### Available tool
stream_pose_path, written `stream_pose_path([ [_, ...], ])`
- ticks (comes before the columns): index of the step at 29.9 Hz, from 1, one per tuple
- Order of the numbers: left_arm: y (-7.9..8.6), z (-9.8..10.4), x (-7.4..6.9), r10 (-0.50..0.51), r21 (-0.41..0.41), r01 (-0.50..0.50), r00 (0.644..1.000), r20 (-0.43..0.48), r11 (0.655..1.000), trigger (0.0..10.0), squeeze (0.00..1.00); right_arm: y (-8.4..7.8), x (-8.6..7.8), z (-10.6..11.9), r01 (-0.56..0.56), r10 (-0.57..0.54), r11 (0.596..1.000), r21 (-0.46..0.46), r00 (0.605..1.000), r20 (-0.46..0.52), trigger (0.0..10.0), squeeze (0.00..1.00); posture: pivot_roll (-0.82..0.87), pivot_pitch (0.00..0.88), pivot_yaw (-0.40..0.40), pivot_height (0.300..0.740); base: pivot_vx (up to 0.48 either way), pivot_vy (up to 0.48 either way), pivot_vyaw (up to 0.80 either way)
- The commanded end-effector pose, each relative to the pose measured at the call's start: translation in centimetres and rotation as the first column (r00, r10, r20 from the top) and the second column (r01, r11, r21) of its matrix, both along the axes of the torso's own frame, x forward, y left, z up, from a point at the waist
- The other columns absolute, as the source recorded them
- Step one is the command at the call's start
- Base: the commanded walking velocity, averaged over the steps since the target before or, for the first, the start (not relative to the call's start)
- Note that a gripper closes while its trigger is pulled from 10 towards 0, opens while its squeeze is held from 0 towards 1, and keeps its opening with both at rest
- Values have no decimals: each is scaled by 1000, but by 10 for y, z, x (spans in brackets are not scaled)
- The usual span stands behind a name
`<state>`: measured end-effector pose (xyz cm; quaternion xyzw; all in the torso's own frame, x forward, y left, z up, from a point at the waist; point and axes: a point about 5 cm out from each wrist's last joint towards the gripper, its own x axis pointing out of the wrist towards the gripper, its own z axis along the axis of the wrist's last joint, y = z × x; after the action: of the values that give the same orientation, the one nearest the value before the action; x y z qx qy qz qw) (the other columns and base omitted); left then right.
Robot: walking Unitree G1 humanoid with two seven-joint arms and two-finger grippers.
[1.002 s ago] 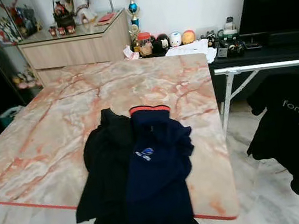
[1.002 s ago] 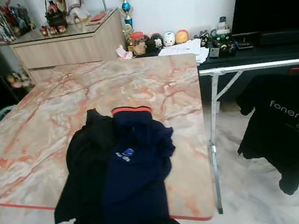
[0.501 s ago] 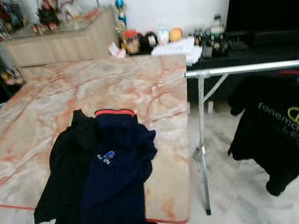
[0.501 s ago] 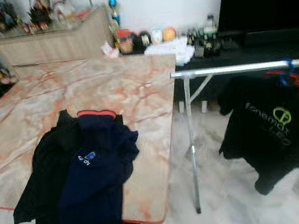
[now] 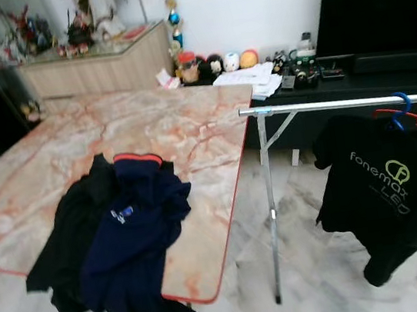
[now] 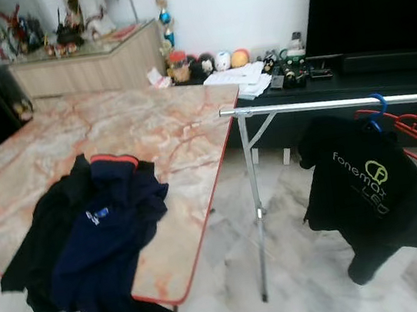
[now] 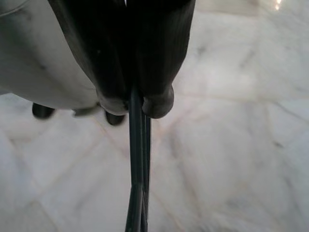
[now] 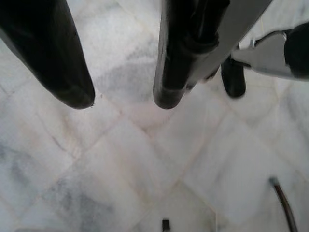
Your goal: Hang hanger
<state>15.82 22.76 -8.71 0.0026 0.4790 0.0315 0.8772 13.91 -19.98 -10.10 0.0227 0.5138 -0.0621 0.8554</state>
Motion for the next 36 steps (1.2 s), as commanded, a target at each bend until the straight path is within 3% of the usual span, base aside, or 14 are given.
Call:
stream_pose_path([
  [1, -1, 0, 1, -6, 3, 6, 1000, -5, 1000, 10000, 0, -5, 2, 1, 1, -1, 1000, -14, 1000, 5, 10000, 0, -16, 0, 56, 740, 0, -292, 0],
  [5, -1, 0, 1, -8, 2, 8, 1000, -5, 1000, 10000, 0, -7, 7, 4, 8, -7, 1000, -26, 1000, 18, 10000, 0, -19, 0, 57, 740, 0, -296, 0],
  [9, -1, 0, 1, -11, -3, 11, 1000, -3, 1000, 10000, 0, -19, 13, 8, 103, -100, 993, -49, 994, 50, 10000, 0, -21, 0, 55, 740, 0, -297, 0],
  [18, -2, 0, 1, -8, -8, 8, 1000, -1, 1000, 10000, 0, -24, 9, 7, 100, -98, 992, -83, 995, 23, 10000, 0, -26, 0, 57, 740, 0, -297, 0],
  [31, -3, 1, 4, -21, -11, 21, 1000, 0, 1000, 10000, 0, -26, 18, 12, 182, -177, 982, -46, 980, 86, 10000, 0, -67, 1, 83, 740, 0, -303, 0],
  [36, -5, 0, 4, -34, -12, 34, 999, -1, 999, 10000, 0, -25, 17, 11, 183, -178, 981, -58, 980, 86, 10000, 0, -62, 0, 83, 740, 0, -307, -664],
])
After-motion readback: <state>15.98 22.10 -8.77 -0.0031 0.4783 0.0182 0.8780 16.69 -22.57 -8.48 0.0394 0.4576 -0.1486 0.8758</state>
